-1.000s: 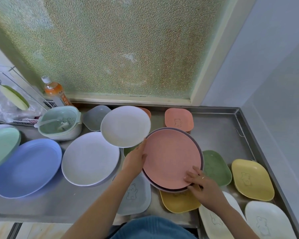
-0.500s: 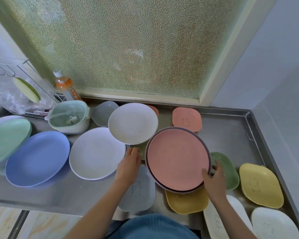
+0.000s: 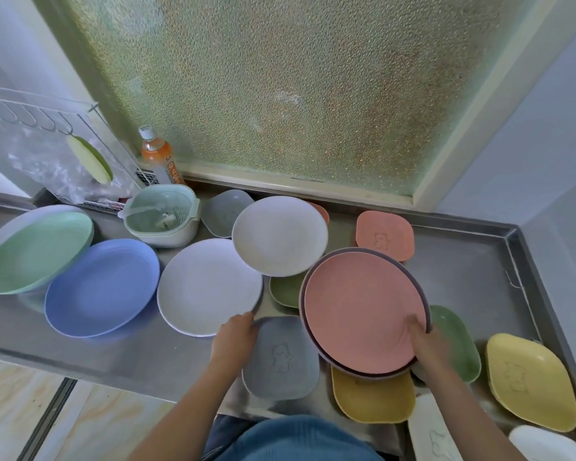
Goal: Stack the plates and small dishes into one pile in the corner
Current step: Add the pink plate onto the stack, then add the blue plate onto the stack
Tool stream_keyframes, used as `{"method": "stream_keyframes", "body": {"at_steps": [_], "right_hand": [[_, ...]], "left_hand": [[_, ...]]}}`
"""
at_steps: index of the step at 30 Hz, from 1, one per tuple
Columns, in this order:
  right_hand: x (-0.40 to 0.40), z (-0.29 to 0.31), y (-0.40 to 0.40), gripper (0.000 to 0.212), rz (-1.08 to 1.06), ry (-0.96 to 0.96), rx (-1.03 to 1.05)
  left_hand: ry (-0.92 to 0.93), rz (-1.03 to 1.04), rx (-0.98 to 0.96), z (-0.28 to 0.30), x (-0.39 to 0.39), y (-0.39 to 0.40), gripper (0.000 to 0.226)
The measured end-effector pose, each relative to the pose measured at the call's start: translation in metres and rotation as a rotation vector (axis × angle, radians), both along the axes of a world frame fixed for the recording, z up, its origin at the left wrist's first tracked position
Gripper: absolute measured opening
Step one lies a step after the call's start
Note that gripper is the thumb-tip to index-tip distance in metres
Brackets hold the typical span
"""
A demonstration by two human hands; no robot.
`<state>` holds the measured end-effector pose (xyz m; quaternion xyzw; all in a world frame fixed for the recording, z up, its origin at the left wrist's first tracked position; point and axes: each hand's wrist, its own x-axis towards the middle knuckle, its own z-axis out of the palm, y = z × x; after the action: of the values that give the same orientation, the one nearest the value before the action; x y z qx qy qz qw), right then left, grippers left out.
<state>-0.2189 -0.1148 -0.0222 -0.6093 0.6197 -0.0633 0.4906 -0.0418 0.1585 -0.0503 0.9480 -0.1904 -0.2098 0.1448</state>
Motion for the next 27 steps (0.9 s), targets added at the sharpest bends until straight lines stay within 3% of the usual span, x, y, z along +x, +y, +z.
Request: {"method": "stream_keyframes", "body": {"at_steps": [6, 9, 15, 20, 21, 24, 27], "right_hand": [[-0.002, 0.01, 0.001, 0.045, 0.065, -0.016, -0.096], [-0.001, 0.014, 0.003, 0.051, 0.076, 0.01, -0.091], [0.0, 0.026, 0.005, 0.052, 0.024, -0.003, -0.056], [0.005, 0.044, 0.023, 0.061, 0.04, -0.171, -0.057], [0.011, 0.05, 0.031, 0.059, 0.036, -0.189, -0.051], [0.038, 0.061, 0.06, 0.027, 0.044, -0.22, -0.075], [0.072, 0.062, 0.102, 0.021, 0.064, -0.222, -0.083]], "left_hand": [[0.107, 0.077, -0.093, 0.011, 0.004, 0.003, 0.026], [0.117, 0.153, -0.121, 0.02, 0.006, 0.013, 0.034], [0.036, 0.372, -0.189, 0.031, 0.019, 0.05, 0.032], [-0.084, 0.405, -0.135, 0.036, 0.05, 0.086, 0.029], [-0.119, 0.395, -0.118, 0.037, 0.059, 0.094, 0.028], [-0.188, 0.333, -0.042, 0.035, 0.087, 0.119, 0.028], [-0.149, 0.19, 0.112, 0.032, 0.109, 0.142, 0.042]]}}
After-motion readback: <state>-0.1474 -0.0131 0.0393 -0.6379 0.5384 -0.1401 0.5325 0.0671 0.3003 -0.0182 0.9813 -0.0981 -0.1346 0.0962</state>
